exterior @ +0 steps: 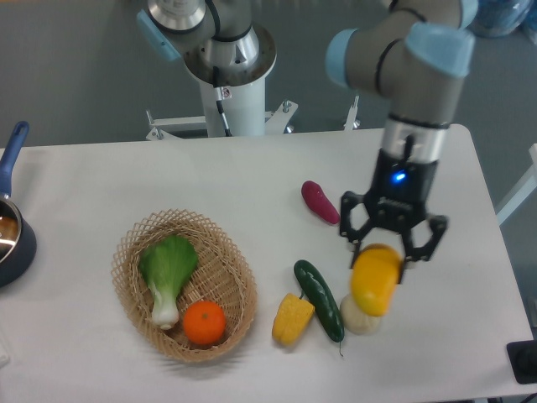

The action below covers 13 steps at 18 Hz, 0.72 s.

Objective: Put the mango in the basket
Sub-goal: 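Carry the held yellow mango over to the wicker basket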

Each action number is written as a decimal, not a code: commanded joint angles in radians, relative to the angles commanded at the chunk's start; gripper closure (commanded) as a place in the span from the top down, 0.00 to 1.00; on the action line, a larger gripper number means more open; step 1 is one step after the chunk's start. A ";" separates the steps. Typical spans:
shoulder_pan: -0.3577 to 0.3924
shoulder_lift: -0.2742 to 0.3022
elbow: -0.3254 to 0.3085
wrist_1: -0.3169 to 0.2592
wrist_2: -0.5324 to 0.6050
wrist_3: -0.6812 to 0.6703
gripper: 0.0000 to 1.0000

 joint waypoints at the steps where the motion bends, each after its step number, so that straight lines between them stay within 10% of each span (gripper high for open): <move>1: -0.017 0.006 -0.014 -0.002 0.006 0.000 0.40; 8: -0.127 0.060 -0.164 -0.002 0.009 0.003 0.40; 13: -0.190 0.015 -0.160 0.002 0.009 0.064 0.40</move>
